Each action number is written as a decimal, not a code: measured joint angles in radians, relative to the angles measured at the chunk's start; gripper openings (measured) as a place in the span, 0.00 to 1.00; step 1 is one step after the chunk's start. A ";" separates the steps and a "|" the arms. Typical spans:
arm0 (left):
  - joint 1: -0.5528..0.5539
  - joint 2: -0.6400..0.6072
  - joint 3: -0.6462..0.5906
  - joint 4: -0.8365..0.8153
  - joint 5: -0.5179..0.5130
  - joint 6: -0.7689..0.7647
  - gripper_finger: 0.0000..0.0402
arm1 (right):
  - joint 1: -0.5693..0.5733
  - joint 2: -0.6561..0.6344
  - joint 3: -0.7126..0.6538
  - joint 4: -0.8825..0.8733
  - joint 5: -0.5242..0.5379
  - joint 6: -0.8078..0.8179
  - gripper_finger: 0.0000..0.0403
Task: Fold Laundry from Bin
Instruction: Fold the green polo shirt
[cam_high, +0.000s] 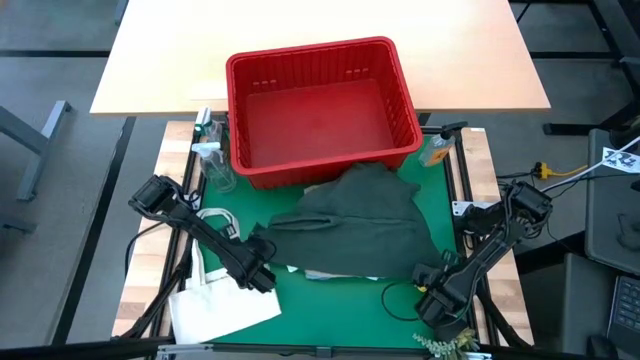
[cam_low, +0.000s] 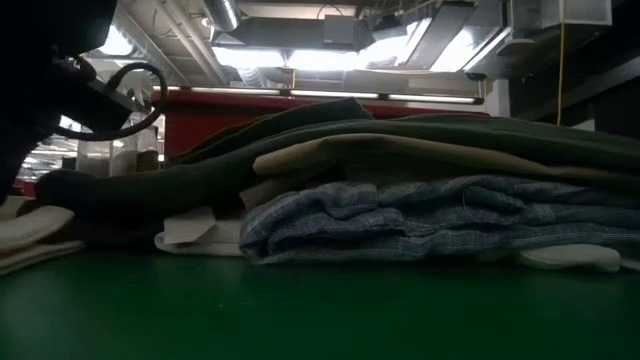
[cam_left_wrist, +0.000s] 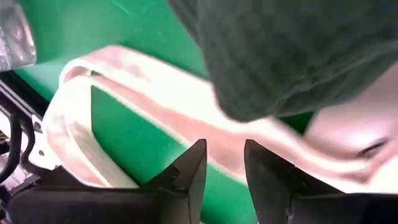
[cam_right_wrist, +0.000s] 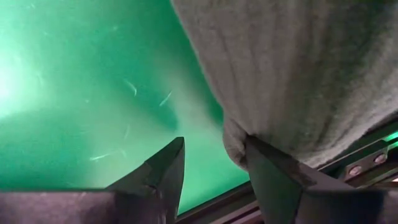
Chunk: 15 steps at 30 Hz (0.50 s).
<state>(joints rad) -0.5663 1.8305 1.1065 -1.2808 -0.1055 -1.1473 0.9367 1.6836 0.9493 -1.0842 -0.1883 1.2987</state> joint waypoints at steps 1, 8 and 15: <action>0.000 -0.001 0.001 -0.006 0.005 0.000 0.25 | 0.000 0.000 0.000 0.000 0.000 0.000 0.42; 0.000 -0.001 0.014 -0.022 0.052 -0.001 0.17 | 0.000 -0.006 0.010 -0.008 0.002 -0.001 0.42; -0.017 -0.001 0.121 -0.099 0.005 0.055 0.12 | 0.000 -0.006 0.087 -0.089 0.013 -0.022 0.42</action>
<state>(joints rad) -0.5832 1.8294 1.2271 -1.3797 -0.1002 -1.0920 0.9367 1.6779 1.0363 -1.1736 -0.1753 1.2764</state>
